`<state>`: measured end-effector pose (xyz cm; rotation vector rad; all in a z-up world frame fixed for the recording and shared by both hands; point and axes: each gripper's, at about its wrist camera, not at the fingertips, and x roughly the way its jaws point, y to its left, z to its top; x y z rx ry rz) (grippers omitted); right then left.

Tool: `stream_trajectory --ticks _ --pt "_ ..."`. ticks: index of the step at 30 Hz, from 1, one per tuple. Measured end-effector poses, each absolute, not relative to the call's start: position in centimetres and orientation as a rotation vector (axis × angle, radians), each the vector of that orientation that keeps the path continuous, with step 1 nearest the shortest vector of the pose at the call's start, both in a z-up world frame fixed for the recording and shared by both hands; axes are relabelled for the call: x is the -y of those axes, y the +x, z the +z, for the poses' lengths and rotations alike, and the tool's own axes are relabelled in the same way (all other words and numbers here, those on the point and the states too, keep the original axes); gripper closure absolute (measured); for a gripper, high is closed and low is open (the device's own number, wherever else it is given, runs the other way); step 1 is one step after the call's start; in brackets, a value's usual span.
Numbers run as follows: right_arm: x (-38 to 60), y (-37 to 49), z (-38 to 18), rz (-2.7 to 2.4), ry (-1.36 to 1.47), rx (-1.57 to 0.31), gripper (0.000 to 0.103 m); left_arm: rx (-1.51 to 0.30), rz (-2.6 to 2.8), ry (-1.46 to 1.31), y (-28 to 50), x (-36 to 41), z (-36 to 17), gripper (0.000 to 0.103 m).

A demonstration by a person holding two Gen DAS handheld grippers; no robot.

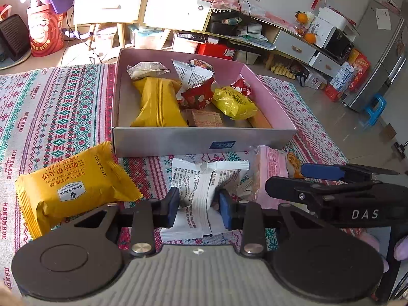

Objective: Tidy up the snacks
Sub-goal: 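Grasp the white paper sandwich pack with the left tool while the right tool grasps the pink pack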

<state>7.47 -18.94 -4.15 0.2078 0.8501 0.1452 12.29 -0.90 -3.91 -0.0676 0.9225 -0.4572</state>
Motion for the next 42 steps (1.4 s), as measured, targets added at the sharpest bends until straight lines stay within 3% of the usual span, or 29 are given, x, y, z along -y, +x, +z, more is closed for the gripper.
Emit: stream_trajectory --ticks 8,13,15,18,26,36,42 --pt "18.1 9.3 -5.2 0.122 0.249 -0.899 0.031 -0.91 -0.412 0.019 11.2 0.6 -3.9 0.063" --pt "17.7 9.7 -6.0 0.088 0.235 -0.921 0.047 -0.898 -0.412 0.004 11.7 0.8 -4.7 0.051" --pt "17.7 9.7 -6.1 0.074 0.216 -0.928 0.06 -0.905 -0.411 -0.013 12.1 0.9 -4.9 0.045" --pt "18.0 9.6 -6.0 0.06 0.212 -0.93 0.071 -0.918 -0.408 -0.023 12.6 1.2 -5.3 0.041" --pt "18.5 9.2 -5.1 0.094 0.241 -0.918 0.073 -0.931 -0.385 0.005 13.1 2.2 -6.2 0.041" --pt "18.3 8.8 -4.1 0.119 0.257 -0.909 0.073 -0.925 -0.358 0.007 12.7 1.9 -5.7 0.055" --pt "18.2 8.6 -3.6 0.128 0.256 -0.903 0.073 -0.921 -0.364 -0.02 12.5 1.6 -5.1 0.056"
